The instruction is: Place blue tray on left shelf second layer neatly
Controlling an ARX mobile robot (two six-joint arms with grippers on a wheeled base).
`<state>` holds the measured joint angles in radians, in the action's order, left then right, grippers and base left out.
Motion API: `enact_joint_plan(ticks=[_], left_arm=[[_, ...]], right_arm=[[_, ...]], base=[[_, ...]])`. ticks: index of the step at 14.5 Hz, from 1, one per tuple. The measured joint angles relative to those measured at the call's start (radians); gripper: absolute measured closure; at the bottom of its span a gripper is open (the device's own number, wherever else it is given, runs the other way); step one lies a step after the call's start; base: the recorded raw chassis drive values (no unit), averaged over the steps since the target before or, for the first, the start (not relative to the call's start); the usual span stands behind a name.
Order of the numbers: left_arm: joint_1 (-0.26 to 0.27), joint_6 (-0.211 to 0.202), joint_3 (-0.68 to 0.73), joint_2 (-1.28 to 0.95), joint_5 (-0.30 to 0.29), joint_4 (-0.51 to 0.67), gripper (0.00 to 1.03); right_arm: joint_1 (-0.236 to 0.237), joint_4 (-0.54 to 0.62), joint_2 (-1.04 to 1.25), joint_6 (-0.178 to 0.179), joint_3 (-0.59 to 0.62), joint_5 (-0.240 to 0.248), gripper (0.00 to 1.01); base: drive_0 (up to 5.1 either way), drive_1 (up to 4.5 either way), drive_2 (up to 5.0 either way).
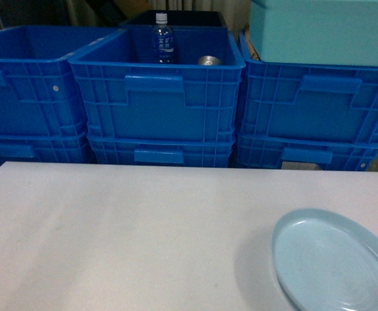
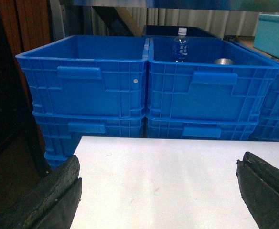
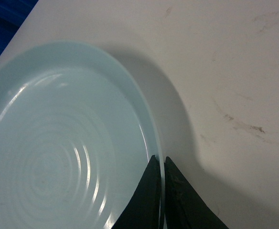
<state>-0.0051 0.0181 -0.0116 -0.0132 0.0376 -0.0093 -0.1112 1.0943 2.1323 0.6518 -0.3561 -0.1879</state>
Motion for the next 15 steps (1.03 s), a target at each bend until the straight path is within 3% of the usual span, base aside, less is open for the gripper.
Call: enact_joint_plan(ticks=[2,4,6,8,11,15], left_arm=[[0.0,0.0,0.0,0.0,-0.001,0.0,0.05],[0.0,0.0,0.0,0.0,0.0,0.0,0.05],[0.0,0.0,0.0,0.0,0.0,0.0,0.05],[0.0,0.0,0.0,0.0,0.0,0.0,0.05],[0.0,0.0,0.0,0.0,0.0,0.0,0.05],[0.0,0.0,0.0,0.0,0.0,0.0,0.05]], right_arm=[[-0.005,-0.027,-0.011,-0.01,-0.019,-0.015,0.99],[0.051,-0.128,-0.121,-0.054,-0.051,0.029,0.99],[0.121,-0.263,-0.373,-0.207,-0.106,0.052,0.99],[0.137,-0.395,-0.594,-0.36,-0.135,0.074,0.99],[0.136,-0.462,-0.838,-0.517,-0.071,0.129,0.99],[0.131,-0.629,-1.151,-0.568,-0.008,0.112,0.99]], base=[[0.0,0.0,0.0],[0.0,0.0,0.0],[0.0,0.0,0.0],[0.0,0.0,0.0],[0.0,0.0,0.0],[0.0,0.0,0.0]])
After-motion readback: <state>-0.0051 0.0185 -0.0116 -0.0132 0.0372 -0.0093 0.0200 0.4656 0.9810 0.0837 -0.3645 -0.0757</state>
